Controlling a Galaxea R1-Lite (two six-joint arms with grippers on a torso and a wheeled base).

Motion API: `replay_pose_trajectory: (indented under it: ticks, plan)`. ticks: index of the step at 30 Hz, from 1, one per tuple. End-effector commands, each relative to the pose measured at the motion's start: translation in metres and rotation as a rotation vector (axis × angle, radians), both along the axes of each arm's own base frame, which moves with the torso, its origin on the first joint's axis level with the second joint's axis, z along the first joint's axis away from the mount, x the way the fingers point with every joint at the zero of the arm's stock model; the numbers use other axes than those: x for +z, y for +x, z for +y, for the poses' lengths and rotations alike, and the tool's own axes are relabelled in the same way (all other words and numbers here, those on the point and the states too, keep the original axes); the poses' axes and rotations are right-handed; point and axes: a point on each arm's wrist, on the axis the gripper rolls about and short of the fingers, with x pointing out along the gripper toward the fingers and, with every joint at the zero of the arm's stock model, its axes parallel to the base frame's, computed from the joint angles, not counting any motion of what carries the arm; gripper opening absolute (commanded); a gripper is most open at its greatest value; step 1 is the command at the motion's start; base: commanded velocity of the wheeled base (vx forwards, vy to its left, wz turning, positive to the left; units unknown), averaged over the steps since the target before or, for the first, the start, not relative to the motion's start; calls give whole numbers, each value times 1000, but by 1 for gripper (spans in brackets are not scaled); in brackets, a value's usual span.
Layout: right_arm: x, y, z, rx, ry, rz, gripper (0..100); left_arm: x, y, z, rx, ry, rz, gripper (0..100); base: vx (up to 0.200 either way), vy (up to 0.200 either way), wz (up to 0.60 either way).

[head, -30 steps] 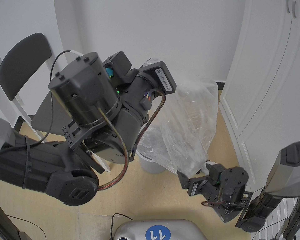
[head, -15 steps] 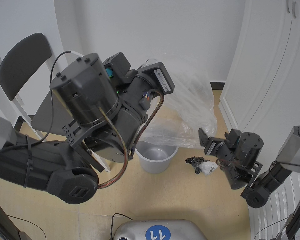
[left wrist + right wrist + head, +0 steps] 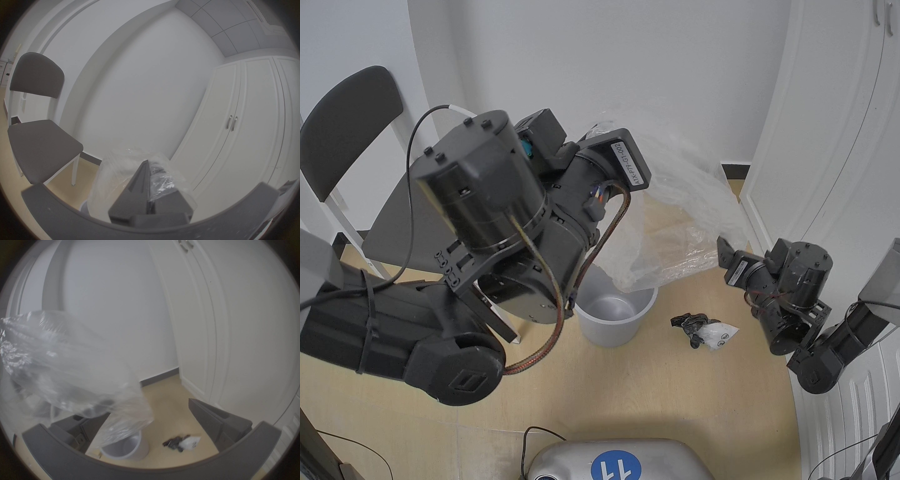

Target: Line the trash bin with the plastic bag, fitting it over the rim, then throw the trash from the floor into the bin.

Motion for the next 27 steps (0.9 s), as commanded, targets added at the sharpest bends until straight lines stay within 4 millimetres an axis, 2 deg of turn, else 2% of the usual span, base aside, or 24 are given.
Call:
replay_pose_trajectory:
  ticks: [1, 4, 7, 18, 22, 27]
  plan:
    - [-23, -12, 21, 75, 2, 103, 100, -5, 4, -7, 22, -2, 13, 0, 0, 0, 0]
    - [-43, -8, 33, 111, 32, 194, 100, -4, 3, -7, 25, -6, 13, 0, 0, 0, 0]
    - [-50, 2, 31, 117, 61, 216, 100, 0, 1, -5, 23, -13, 7, 0, 0, 0, 0]
    - [-51, 15, 8, 102, 76, 223, 100, 6, -2, -1, 26, -25, -1, 0, 0, 0, 0]
    - [-33, 13, 0, 108, 103, 177, 100, 6, 1, 1, 35, -23, 0, 0, 0, 0, 0]
    - [-5, 0, -9, 164, 133, 134, 100, 6, 3, 1, 41, -21, 2, 0, 0, 0, 0]
